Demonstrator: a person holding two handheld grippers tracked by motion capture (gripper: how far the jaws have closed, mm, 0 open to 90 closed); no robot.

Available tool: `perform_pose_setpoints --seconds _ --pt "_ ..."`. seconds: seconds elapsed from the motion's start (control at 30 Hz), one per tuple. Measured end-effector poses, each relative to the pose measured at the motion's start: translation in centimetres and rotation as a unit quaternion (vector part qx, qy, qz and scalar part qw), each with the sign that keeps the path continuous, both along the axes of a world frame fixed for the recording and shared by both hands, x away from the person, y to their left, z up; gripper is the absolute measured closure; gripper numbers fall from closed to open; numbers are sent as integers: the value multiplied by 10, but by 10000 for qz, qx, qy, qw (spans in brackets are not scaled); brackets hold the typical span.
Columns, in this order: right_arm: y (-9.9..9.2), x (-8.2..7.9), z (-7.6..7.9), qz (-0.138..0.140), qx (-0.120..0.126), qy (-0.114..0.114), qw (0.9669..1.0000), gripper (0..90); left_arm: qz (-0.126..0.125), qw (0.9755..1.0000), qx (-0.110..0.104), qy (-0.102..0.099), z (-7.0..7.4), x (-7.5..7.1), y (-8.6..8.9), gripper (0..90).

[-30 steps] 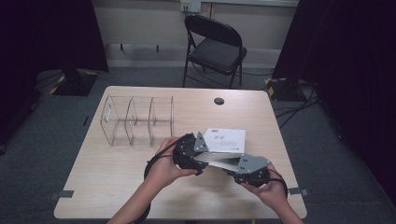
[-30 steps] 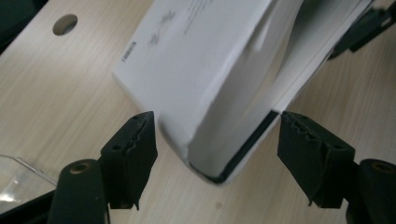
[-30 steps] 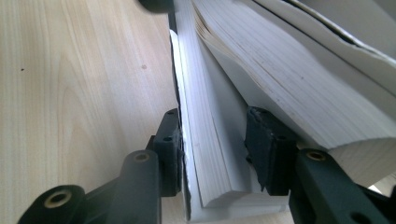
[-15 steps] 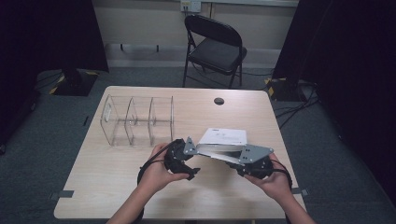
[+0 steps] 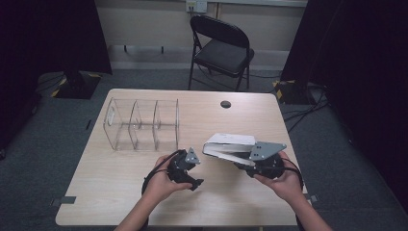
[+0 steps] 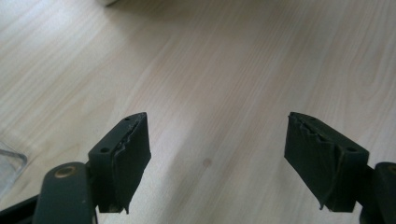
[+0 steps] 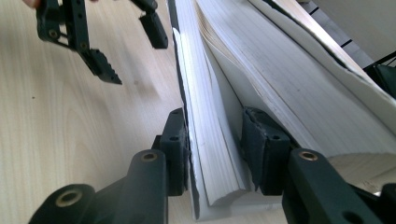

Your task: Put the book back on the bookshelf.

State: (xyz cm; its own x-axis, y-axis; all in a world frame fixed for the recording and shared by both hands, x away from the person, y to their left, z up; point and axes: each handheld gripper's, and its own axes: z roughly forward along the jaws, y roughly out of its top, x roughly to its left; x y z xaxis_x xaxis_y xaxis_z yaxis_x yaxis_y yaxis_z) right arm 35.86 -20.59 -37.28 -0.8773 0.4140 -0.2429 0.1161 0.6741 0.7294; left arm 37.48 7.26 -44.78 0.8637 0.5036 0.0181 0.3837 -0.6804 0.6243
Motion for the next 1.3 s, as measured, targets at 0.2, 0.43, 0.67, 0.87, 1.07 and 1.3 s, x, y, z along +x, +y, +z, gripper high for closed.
perform_pose_setpoints --seconds 0.2,0.43,0.67,0.87,1.07,1.3 --pt "-1 2 9 -19 65 99 9999 641 12 9999 12 130 -13 -2 7 220" --pt "-1 5 16 -47 124 210 9997 650 -33 9999 4 156 -20 -8 11 217" --pt "0 10 23 -117 122 297 9994 665 -12 9998 17 219 -28 -9 19 212" --pt "-1 15 26 -125 105 286 9995 673 64 9998 25 186 -36 -8 21 208" --pt "-3 20 29 -96 92 336 9993 676 36 9999 -73 83 -40 -7 25 178" --pt "-4 26 33 -97 112 480 9987 678 46 9996 -276 36 -44 -8 28 151"
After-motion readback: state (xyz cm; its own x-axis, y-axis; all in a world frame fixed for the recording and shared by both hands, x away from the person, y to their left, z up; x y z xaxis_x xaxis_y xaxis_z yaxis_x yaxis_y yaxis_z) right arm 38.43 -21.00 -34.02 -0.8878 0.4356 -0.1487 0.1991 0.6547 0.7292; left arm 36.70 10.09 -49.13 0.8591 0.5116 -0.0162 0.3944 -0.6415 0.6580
